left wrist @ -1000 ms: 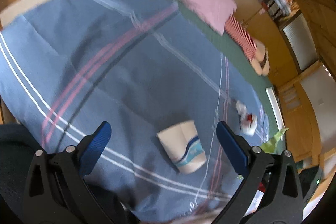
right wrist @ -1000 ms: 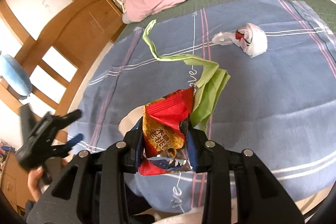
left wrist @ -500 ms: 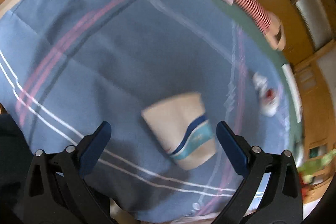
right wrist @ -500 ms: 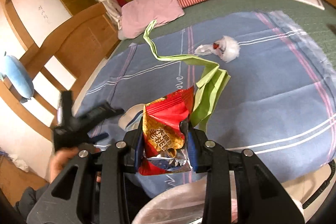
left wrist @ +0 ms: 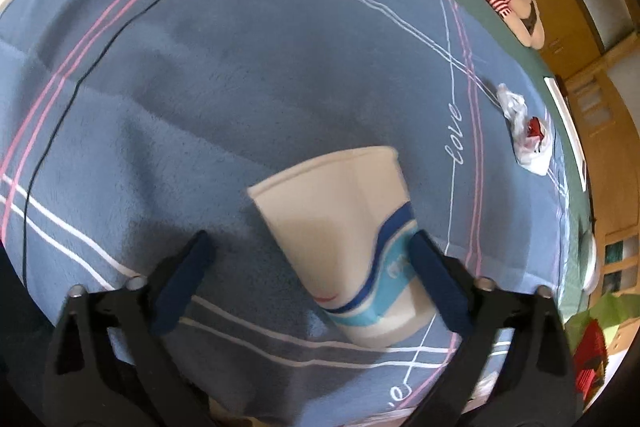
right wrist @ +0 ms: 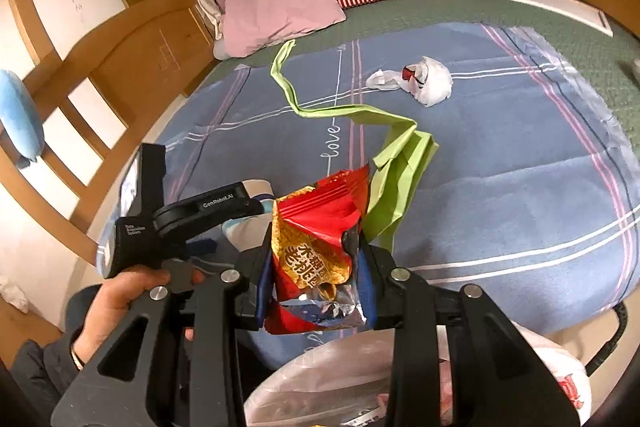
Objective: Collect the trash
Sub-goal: 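Grasp the white paper cup with the left gripper and lift it, then hold the paper cup with the left gripper while the right holds the snack bag and cloth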
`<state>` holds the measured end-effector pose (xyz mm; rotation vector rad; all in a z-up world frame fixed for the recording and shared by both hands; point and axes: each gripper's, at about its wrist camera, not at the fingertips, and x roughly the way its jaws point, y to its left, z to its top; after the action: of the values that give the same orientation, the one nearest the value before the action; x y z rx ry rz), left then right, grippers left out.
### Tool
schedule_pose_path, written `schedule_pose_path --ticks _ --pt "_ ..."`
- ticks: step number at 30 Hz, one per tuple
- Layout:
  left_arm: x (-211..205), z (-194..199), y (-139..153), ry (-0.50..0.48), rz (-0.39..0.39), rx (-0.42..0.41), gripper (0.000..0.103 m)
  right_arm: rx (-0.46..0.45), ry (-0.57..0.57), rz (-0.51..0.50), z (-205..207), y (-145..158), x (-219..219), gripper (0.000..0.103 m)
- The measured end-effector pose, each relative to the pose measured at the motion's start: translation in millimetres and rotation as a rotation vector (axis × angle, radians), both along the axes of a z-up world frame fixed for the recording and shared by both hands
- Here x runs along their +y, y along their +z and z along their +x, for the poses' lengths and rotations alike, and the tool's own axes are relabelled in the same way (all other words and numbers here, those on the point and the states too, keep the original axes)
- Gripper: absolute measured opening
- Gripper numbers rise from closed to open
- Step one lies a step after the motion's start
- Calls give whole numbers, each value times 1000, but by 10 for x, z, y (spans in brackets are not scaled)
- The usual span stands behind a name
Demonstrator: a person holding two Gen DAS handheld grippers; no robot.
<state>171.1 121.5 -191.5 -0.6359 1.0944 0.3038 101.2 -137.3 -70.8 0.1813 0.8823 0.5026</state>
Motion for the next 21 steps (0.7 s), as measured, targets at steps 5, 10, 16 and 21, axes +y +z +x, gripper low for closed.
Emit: schedule_pose_path --ticks 5,10,16,21 --pt "-112 46 117 -100 48 -67 50 -1 -9 -12 -5 4 -14 35" --pt "-98 -11 204 -101 70 -105 41 12 -24 -7 -3 -30 -35 35" --pt "-166 -23 291 -116 122 -133 38 21 -19 -13 -10 -64 11 35" --pt "-240 2 343 -134 164 -145 37 31 -16 -13 5 -99 26 35"
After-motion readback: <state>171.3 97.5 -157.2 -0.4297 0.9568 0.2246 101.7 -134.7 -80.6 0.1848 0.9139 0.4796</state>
